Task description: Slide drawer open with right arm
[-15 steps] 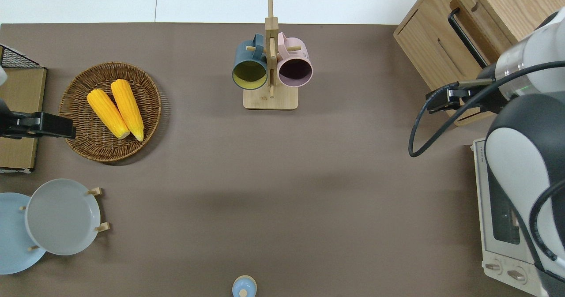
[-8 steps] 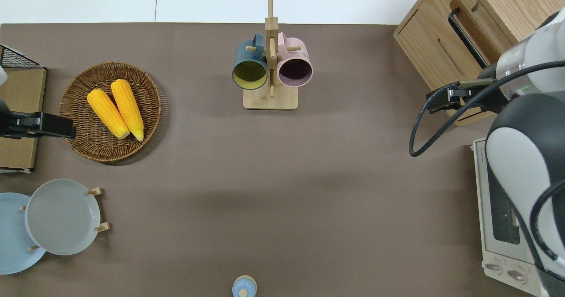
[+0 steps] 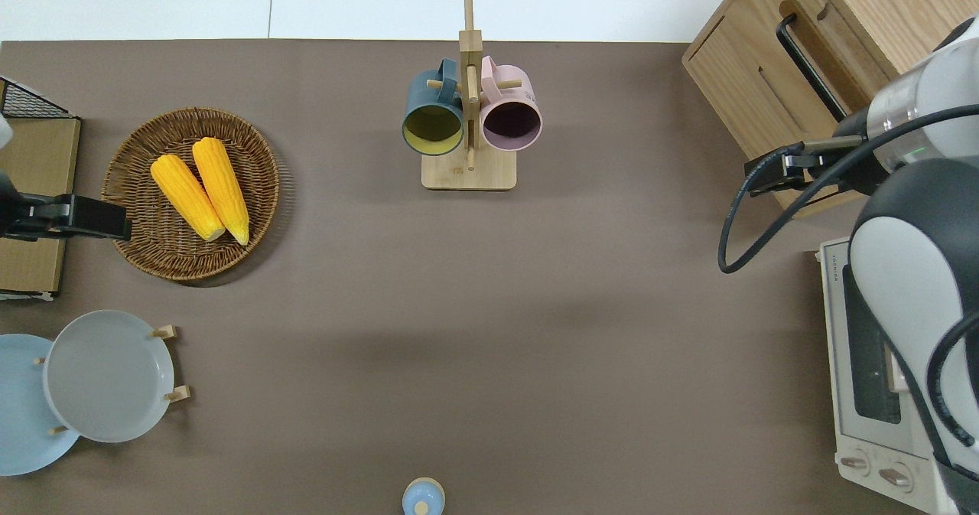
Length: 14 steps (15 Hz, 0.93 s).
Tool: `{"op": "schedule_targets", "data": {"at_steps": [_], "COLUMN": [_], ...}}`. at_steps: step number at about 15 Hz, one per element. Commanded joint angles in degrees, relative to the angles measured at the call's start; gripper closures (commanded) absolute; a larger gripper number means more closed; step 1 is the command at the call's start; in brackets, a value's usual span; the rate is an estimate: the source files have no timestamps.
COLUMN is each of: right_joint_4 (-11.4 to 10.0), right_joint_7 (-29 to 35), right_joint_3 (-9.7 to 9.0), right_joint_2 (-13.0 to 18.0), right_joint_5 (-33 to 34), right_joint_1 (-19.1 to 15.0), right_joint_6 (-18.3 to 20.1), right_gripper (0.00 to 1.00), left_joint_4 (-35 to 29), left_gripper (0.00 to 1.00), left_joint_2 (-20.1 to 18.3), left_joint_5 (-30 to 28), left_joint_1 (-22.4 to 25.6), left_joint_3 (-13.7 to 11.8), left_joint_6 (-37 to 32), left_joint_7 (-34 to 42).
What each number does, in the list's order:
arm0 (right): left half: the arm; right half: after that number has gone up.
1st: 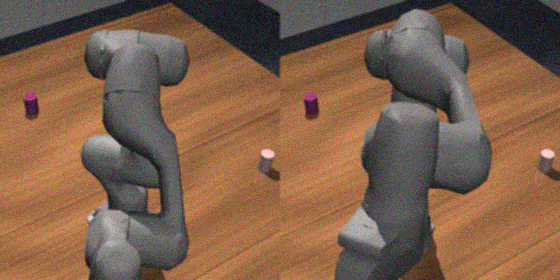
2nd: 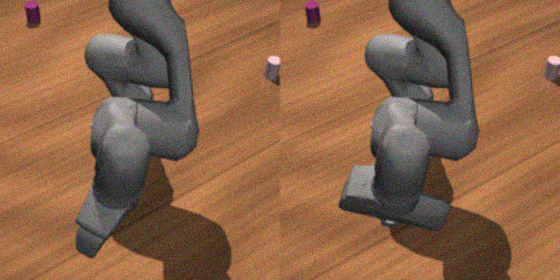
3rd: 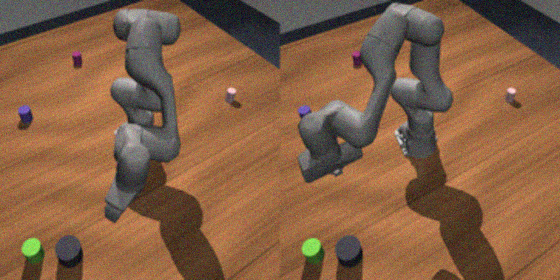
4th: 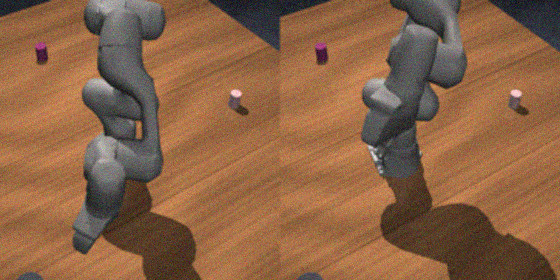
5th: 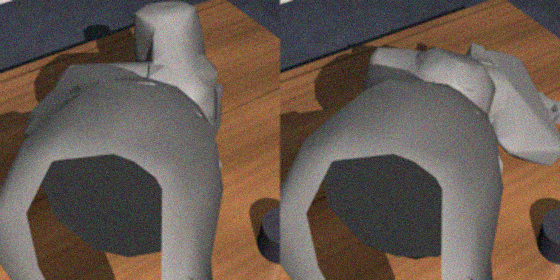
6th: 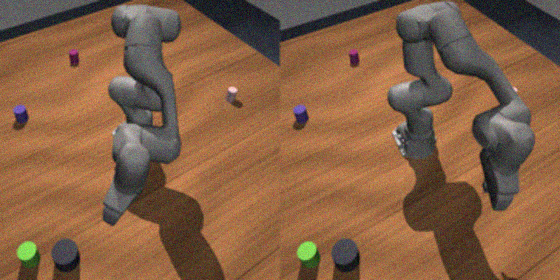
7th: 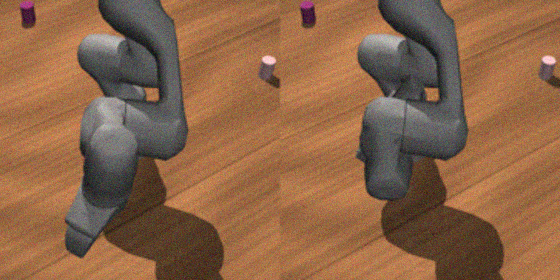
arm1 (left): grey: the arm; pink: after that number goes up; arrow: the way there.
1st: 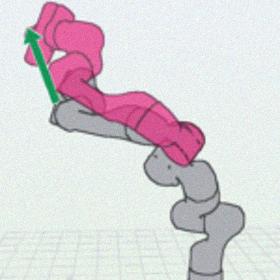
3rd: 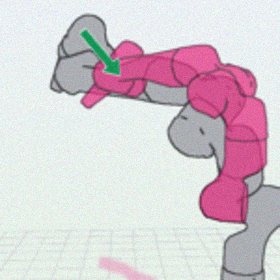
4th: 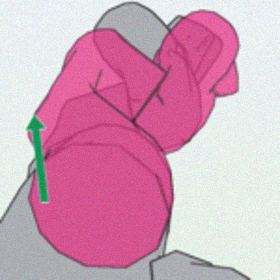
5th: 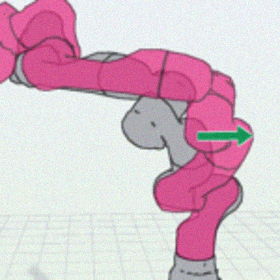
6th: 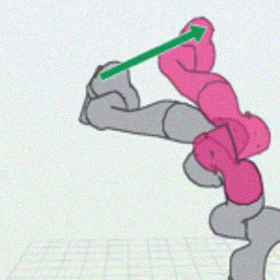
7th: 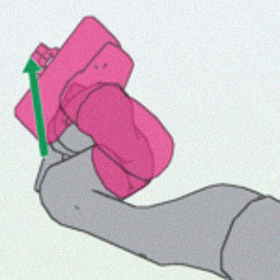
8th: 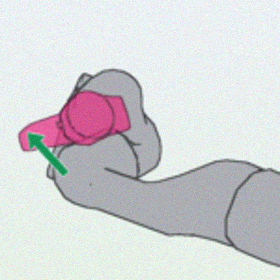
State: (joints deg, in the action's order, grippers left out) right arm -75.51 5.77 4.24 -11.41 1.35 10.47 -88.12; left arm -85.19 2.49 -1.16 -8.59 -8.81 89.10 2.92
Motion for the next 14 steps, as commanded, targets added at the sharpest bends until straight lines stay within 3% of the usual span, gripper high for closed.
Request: {"op": "schedule_targets", "data": {"at_steps": [1,5,7,11,14], "right_joint_4": [0.5,0.5,0.5,0.5,0.4], "right_joint_7": [-1.9,-1.5,-1.5,-1.3,-1.4], "right_joint_3": [-0.20,0.16,-0.72,-0.81,-3.96], "right_joint_2": [-0.1,-0.2,-0.2,-0.3,-0.4], "right_joint_5": [-0.8,0.8,4.8,13.7,21.4], "right_joint_1": [-0.7,0.4,0.6,4.6,4.8], "right_joint_6": [-0.3,0.1,-0.1,-0.2,-0.3], "right_gripper": [0.013,0.013,0.013,0.013,0.013], "left_joint_4": [1.2,1.2,1.2,1.2,1.2], "left_gripper": [0.00,0.00,0.00,0.00,0.00], "left_joint_2": [0.8,0.8,0.8,0.8,0.8], "left_joint_5": [0.7,0.7,0.6,0.7,0.7], "left_joint_1": [-1.0,-1.0,-1.0,-1.0,-1.0], "left_joint_3": [-0.9,-0.9,-0.9,-0.9,-0.9], "left_joint_6": [0.0,0.0,0.0,0.0,0.0], "left_joint_7": [0.4,0.4,0.4,0.4,0.4]}}
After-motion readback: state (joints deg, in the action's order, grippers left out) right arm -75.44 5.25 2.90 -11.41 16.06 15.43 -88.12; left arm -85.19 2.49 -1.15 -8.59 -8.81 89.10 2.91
